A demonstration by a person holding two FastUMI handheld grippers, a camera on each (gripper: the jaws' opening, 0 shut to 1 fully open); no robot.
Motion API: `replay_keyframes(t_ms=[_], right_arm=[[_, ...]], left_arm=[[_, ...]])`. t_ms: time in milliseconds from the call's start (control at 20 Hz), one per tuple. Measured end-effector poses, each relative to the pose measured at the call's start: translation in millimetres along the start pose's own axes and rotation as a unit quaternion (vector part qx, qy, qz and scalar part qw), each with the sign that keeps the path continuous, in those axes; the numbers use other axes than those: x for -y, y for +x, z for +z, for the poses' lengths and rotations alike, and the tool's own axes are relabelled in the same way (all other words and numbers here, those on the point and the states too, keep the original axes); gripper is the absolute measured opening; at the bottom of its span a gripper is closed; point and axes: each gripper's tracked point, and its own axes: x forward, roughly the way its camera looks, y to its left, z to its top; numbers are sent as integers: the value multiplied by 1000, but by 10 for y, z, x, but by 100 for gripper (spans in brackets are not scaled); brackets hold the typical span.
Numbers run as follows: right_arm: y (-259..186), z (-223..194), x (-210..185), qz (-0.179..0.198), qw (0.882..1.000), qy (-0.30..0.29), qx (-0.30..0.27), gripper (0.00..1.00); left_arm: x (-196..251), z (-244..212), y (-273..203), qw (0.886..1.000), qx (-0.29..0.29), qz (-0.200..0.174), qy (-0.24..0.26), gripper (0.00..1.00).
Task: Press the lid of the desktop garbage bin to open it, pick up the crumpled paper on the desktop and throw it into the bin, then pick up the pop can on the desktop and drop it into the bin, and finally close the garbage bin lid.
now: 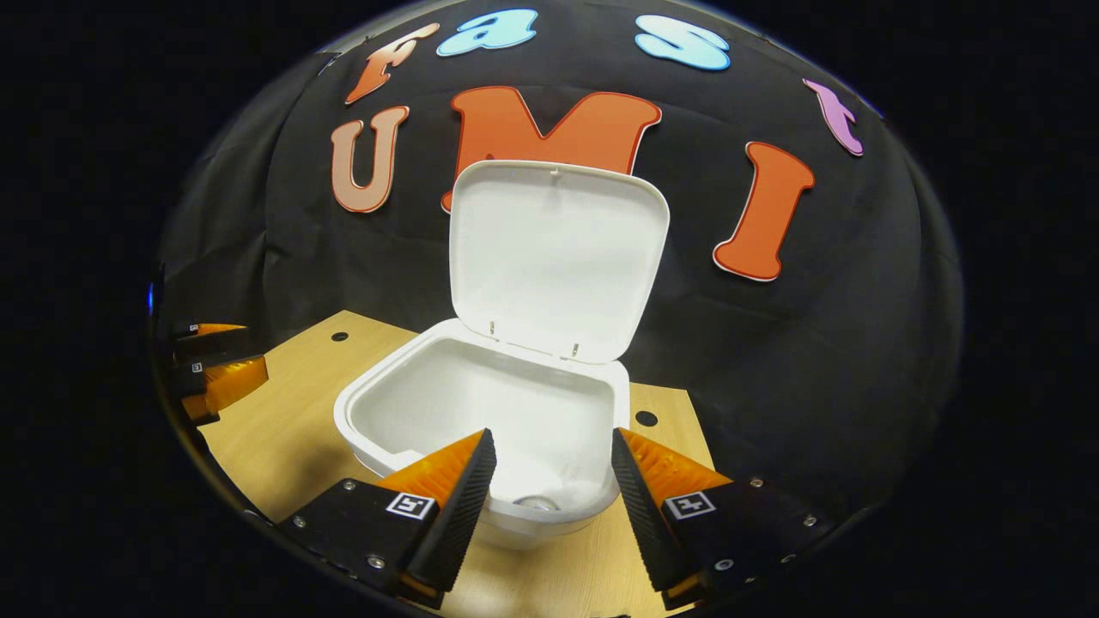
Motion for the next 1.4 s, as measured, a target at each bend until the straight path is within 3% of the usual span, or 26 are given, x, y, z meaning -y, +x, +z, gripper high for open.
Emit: replay_keyframes(t_ms=[600, 850, 1050, 1400], right_arm=[[132, 1198, 113, -7, 994, -32, 102, 82], [132, 1754, 4, 24, 988, -18, 149, 82], [136, 2186, 6, 27, 981, -24, 191, 82], [427, 2441, 62, 12, 980, -23, 198, 82]], left_arm=[[-408, -22, -129, 999, 4, 46, -10, 92], [-675, -74, -250, 996, 2, 82, -24, 92], [-889, -115, -366, 993, 3, 110, -32, 92], [-1288, -84, -596, 987, 13, 160, -27, 92]])
